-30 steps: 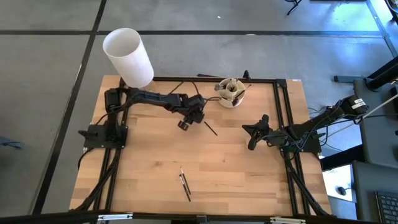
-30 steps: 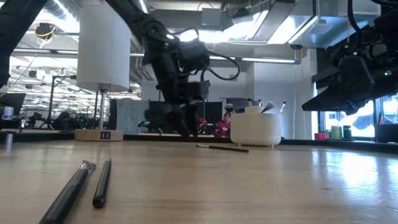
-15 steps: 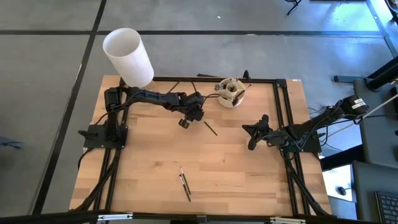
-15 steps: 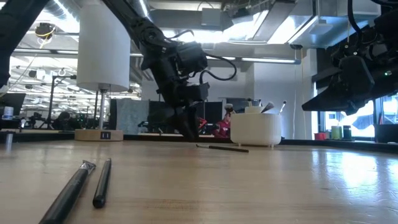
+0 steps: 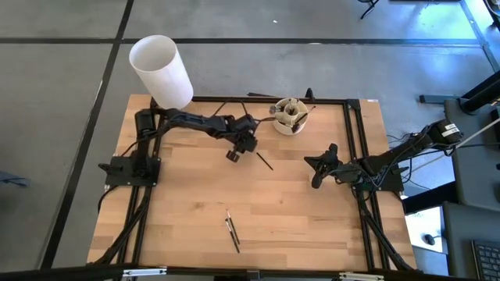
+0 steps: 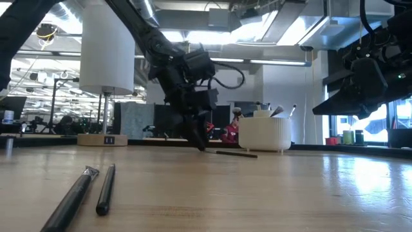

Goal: Sort items
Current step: Put the foundation brush into the pen organizer

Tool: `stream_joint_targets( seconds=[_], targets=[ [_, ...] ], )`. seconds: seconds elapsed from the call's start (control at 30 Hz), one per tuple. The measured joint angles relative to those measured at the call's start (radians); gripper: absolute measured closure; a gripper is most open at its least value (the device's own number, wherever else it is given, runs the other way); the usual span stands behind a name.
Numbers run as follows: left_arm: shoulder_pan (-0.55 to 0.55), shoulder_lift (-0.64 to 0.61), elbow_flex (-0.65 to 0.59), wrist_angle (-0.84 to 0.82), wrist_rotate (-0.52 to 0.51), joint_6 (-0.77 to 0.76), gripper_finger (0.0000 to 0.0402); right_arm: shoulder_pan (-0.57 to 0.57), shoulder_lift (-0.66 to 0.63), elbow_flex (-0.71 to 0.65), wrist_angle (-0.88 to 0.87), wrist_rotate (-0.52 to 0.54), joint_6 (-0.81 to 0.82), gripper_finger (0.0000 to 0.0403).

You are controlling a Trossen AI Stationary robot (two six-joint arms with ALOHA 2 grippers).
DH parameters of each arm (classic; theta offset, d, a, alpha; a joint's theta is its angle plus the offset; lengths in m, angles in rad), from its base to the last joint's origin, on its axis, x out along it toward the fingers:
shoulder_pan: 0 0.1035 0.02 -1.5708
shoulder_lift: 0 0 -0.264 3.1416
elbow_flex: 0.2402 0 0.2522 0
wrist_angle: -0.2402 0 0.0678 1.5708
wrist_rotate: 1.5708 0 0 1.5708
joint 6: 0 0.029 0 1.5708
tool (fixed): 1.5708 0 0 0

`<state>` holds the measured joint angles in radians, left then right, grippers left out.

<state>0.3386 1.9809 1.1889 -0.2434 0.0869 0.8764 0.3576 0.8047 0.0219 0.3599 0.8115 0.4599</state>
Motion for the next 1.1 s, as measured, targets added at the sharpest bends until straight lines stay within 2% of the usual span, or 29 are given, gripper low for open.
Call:
stream_joint_targets(
  seconds=[0.3,0.93,1.1],
  targets=[
    [0.012,0.04,0.004,0.015,0.0,0.0,0.0309,0.0,0.0,0.0,-0.015,0.0,0.002,0.0389],
    [0.046,0.028,0.005,-0.001,0.021,-0.017,0.0398,0.0,0.0,0.0,-0.022,0.0,0.007,0.0389],
    [0.023,0.016,0.002,0.028,-0.054,0.027,0.0395,0.0,0.0,0.0,-0.022,0.0,0.007,0.0389]
  ],
)
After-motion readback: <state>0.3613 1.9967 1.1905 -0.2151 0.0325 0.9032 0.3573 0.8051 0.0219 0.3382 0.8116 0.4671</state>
